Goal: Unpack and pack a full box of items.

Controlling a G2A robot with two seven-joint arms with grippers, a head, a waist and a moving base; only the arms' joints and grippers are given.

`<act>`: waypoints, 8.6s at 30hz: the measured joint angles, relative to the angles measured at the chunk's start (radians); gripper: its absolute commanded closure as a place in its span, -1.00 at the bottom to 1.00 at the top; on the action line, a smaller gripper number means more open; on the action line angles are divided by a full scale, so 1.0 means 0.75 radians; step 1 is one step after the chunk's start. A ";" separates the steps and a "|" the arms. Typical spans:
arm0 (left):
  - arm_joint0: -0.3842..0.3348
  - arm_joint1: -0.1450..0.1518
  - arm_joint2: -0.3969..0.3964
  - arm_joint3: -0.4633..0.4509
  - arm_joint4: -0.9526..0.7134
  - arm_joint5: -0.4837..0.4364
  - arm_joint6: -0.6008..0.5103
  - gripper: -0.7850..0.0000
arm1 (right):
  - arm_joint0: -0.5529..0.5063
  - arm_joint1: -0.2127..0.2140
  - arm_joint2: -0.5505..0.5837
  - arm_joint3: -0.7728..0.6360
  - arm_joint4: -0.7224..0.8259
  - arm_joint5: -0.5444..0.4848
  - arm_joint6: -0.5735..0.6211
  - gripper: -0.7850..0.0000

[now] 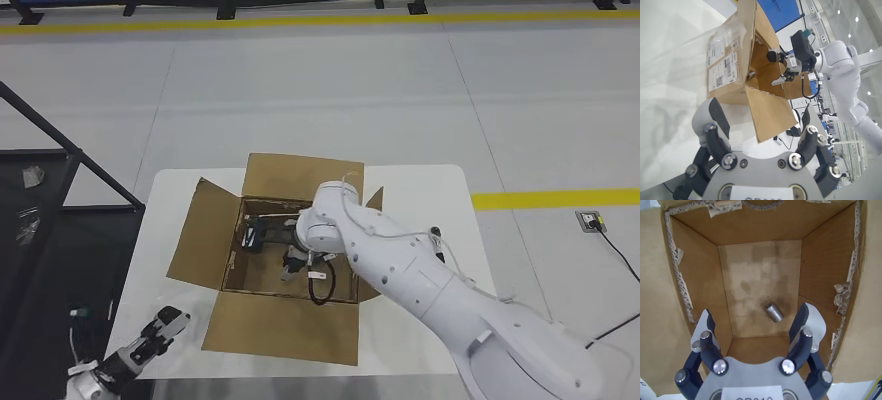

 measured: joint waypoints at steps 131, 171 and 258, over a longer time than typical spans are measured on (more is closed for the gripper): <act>-0.212 0.177 0.328 0.349 -0.722 0.036 -0.969 1.00 | 0.035 -0.438 -0.268 0.730 -0.899 -0.528 -0.752 -1.00; 0.310 0.328 -0.100 0.189 -0.370 -0.626 -0.308 -1.00 | 0.122 -0.479 -0.232 0.788 -0.883 -0.390 -0.807 -1.00; -1.029 0.289 0.510 0.404 0.069 0.557 -0.154 -1.00 | -0.154 -0.078 0.059 0.082 -0.951 -0.035 -0.619 -1.00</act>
